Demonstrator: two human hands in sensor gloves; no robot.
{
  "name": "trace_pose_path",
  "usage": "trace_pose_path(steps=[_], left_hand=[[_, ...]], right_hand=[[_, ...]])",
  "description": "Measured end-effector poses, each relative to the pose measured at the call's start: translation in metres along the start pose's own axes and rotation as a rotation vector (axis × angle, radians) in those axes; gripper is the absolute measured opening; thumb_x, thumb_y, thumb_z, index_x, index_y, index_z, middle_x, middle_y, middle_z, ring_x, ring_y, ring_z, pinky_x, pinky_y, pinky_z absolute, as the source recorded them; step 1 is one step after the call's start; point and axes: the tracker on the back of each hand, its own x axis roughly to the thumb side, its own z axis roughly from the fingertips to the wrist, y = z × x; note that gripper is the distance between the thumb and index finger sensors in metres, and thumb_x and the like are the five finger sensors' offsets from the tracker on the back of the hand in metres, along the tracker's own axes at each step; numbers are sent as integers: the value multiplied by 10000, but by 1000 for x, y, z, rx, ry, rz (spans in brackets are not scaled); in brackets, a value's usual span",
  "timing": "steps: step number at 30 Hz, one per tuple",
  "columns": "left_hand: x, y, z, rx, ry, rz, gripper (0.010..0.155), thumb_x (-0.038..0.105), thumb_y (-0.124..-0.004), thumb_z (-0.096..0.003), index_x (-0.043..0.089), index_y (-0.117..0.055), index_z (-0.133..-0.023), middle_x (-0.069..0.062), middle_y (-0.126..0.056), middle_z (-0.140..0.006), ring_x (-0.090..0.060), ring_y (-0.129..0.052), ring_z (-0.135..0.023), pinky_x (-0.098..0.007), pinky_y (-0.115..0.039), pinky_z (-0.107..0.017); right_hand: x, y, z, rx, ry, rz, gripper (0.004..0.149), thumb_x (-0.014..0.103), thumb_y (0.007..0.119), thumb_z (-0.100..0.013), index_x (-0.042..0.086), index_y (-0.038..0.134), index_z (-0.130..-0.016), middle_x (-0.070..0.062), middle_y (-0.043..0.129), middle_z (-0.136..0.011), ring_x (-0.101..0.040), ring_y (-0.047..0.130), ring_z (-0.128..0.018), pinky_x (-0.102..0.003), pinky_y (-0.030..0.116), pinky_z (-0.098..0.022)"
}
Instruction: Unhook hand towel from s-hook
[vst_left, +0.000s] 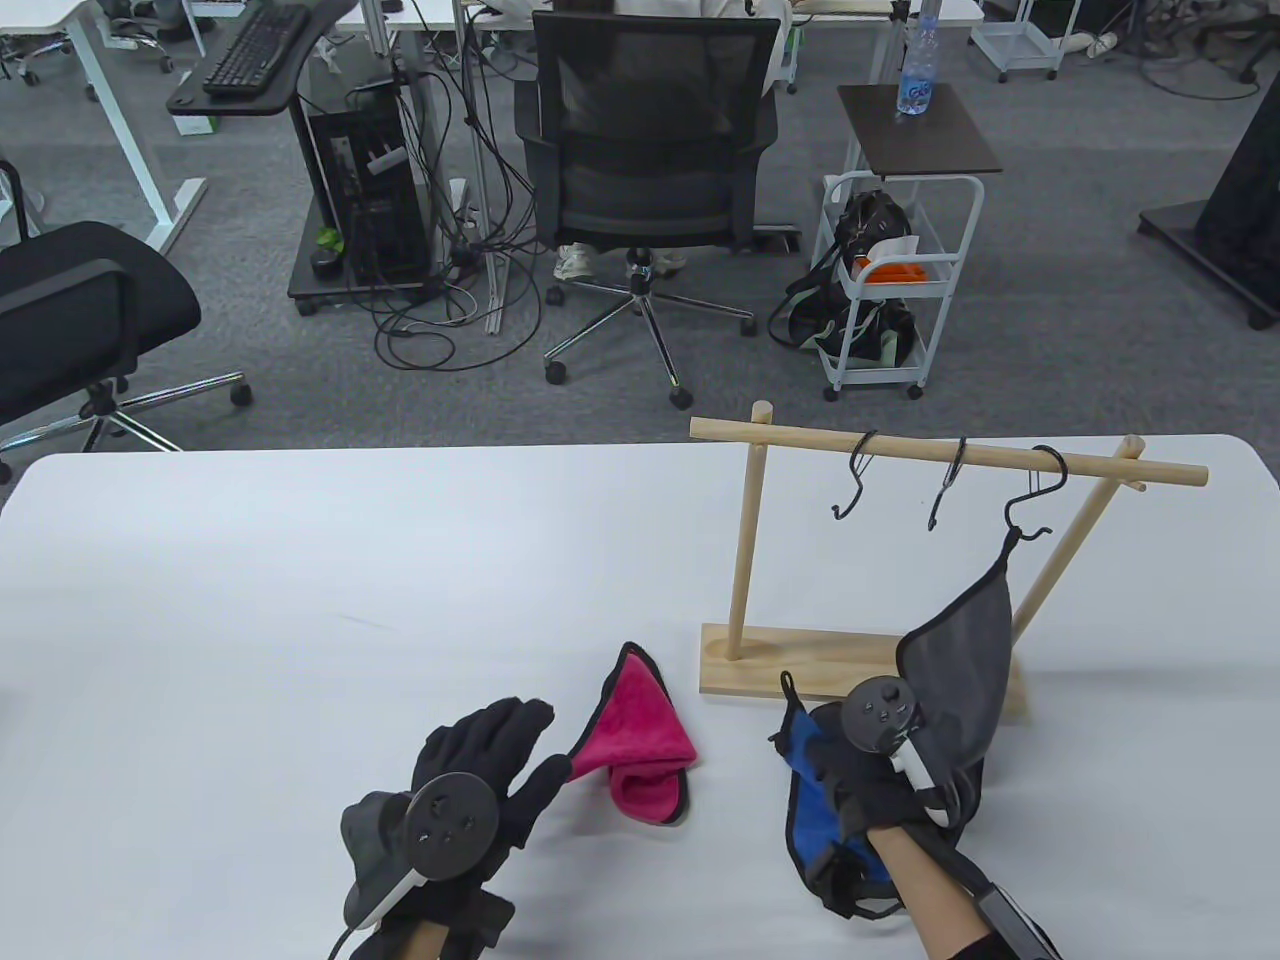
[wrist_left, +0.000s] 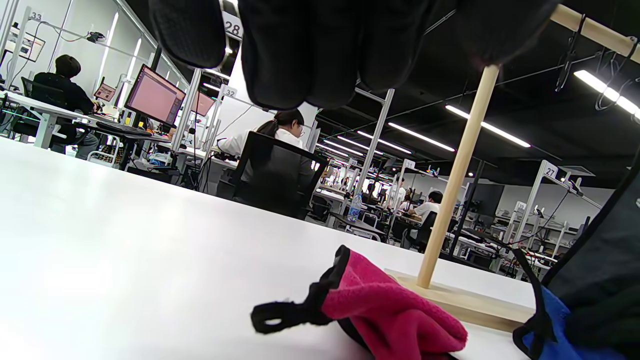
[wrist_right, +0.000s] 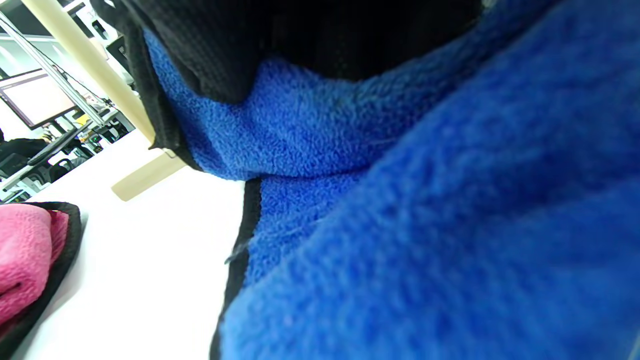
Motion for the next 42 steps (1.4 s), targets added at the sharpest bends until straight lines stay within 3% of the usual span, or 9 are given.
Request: trace_pose_path(steps=[3, 17, 26, 33, 42], left_hand=[[0, 0, 0, -5, -1, -3, 612, 611, -639, -580, 297, -653, -1104, -82, -742, -1140, -367, -784, -1032, -634, -595, -778], [1, -1, -1, -10, 0, -8, 612, 608, -642, -580, 292, -652, -1104, -80, -740, -1140, -365, -783, -1034, -630, -594, -781], [0, -1, -1, -7, -1, -5, 611, 609, -643, -579, 292, -655, -1103, -82, -742, -1139, -365, -784, -1033, -630, -594, -781], [0, -2, -1, -12, -6, -1, 613, 609, -641, -579, 292, -654, -1104, -83, -741, -1140, -365, -782, -1036, -632, -593, -780], [0, -2, 0, -8, -7, 7, 612, 609, -641, -580, 292, -655, -1103, -81, -741, -1140, -365, -783, -1034, -633, -595, -779]], right_hand=[[4, 0, -4, 28, 18, 50, 426, 328, 768, -644, 190, 707, -1043, -144, 851, -900, -297, 928, -673, -463, 750, -585], [29, 17, -7, -84, 23, 349, 404, 367, 802, -623, 190, 753, -982, -105, 877, -792, -254, 942, -589, -444, 769, -542], [32, 14, 2, -80, -32, 354, 460, 388, 787, -627, 177, 721, -1031, -141, 872, -852, -297, 941, -643, -466, 760, -569], [38, 2, 16, -125, -92, 326, 503, 415, 776, -625, 167, 693, -1055, -161, 867, -875, -319, 939, -667, -479, 756, -580], [47, -36, 37, -209, -154, 285, 508, 420, 777, -624, 170, 693, -1057, -170, 863, -890, -334, 936, -682, -487, 751, -589]])
